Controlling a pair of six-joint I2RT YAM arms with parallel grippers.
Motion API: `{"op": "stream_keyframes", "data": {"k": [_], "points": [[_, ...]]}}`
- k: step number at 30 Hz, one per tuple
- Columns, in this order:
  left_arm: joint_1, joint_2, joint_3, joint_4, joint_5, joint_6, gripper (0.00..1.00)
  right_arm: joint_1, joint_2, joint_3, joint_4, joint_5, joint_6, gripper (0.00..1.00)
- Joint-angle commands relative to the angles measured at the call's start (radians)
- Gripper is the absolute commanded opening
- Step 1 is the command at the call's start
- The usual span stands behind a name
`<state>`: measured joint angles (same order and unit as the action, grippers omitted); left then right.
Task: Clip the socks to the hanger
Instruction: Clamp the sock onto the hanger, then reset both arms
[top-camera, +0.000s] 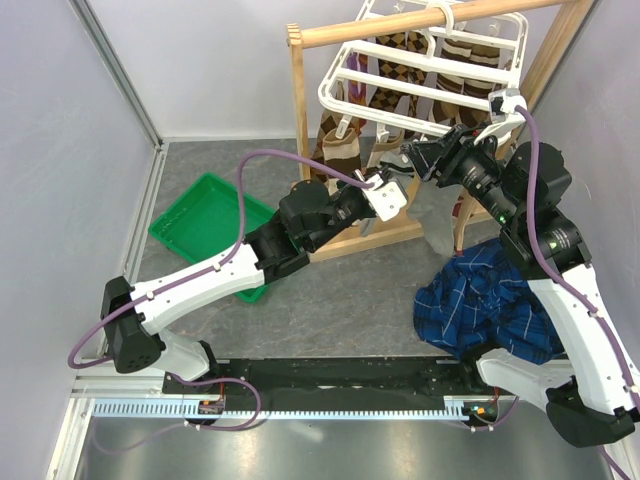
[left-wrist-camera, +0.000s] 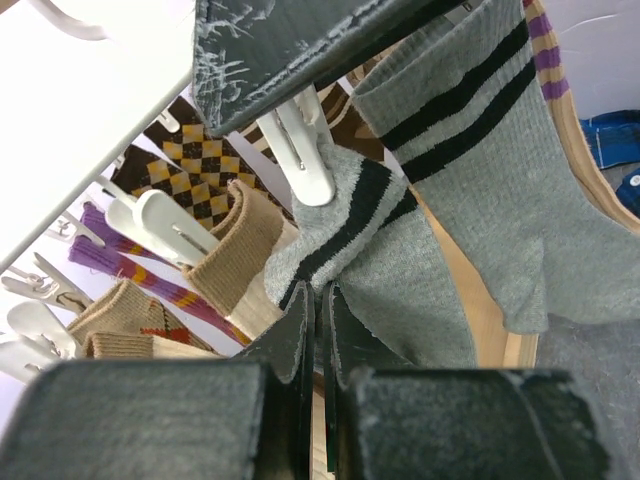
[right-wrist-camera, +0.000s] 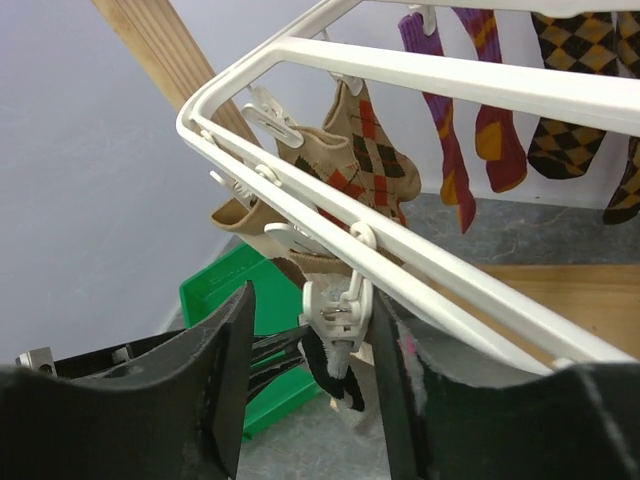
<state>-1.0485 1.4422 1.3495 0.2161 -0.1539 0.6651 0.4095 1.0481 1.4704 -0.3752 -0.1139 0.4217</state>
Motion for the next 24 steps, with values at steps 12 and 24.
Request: {"op": "stream_keyframes", "data": {"k": [12,24], "points": [[0.002,-0.061,0.013,0.042,-0.029,-0.122,0.63,-0.003,-0.092,-0.024,0.019,0.031,-0.109,0.91],[0.004,-0.428,-0.188,-0.272,-0.258,-0.45,0.97,0.0,-0.376,-0.217,-0.019,0.261,-0.225,0.98]]}}
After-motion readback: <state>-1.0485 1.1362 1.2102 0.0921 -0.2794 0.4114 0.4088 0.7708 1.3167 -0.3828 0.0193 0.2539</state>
